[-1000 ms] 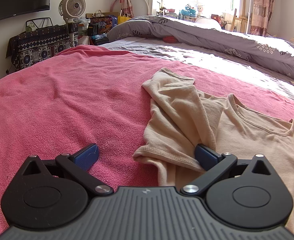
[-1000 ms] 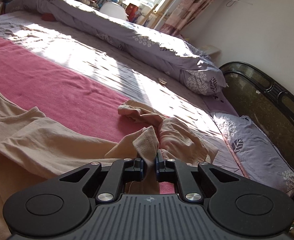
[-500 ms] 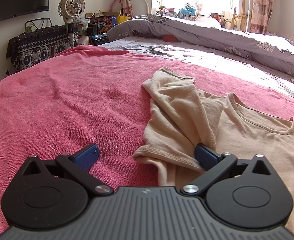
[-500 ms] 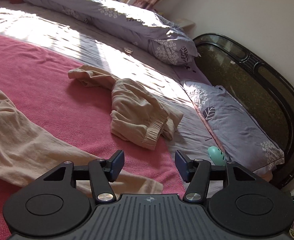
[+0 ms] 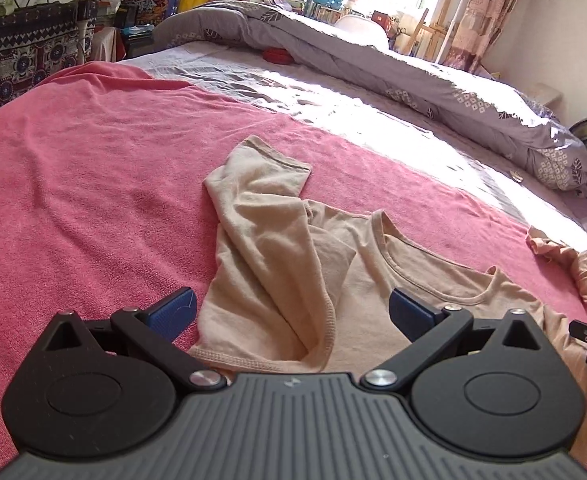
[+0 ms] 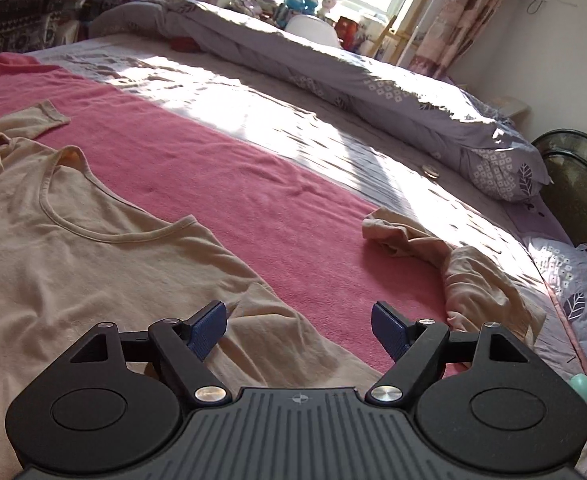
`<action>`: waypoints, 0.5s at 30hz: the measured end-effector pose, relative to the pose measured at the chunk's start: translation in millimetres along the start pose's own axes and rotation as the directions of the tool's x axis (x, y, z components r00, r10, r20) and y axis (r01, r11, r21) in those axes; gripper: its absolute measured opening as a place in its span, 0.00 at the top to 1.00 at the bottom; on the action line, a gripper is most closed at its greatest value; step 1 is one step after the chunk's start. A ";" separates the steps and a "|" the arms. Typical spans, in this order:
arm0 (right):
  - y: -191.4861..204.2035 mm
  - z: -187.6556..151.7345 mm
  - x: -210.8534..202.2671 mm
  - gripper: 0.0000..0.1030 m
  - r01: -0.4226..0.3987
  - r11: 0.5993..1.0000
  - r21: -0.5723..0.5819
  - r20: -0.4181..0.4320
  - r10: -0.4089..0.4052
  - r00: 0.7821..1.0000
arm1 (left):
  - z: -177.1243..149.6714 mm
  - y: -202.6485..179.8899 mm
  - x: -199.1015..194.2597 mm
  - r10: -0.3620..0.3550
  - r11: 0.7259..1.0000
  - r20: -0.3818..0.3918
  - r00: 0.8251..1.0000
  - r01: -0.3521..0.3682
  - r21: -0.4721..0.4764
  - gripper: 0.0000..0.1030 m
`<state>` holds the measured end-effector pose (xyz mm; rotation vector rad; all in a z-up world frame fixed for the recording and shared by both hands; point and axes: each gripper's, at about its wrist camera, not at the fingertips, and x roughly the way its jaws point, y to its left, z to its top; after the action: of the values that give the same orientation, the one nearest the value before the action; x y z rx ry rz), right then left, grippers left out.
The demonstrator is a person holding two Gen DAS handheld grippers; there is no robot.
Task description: Fold clothes
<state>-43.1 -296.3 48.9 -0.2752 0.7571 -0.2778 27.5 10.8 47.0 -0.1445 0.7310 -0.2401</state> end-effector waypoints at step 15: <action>6.7 -10.7 33.7 0.15 -0.055 0.990 0.131 -0.069 0.065 0.996 | 34.3 42.4 54.7 0.695 0.717 0.034 0.718 -0.696 0.045 0.01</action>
<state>-26.3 -303.3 17.9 -0.1205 0.8144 -0.2793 97.1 38.7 28.0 0.1912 0.7159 0.4739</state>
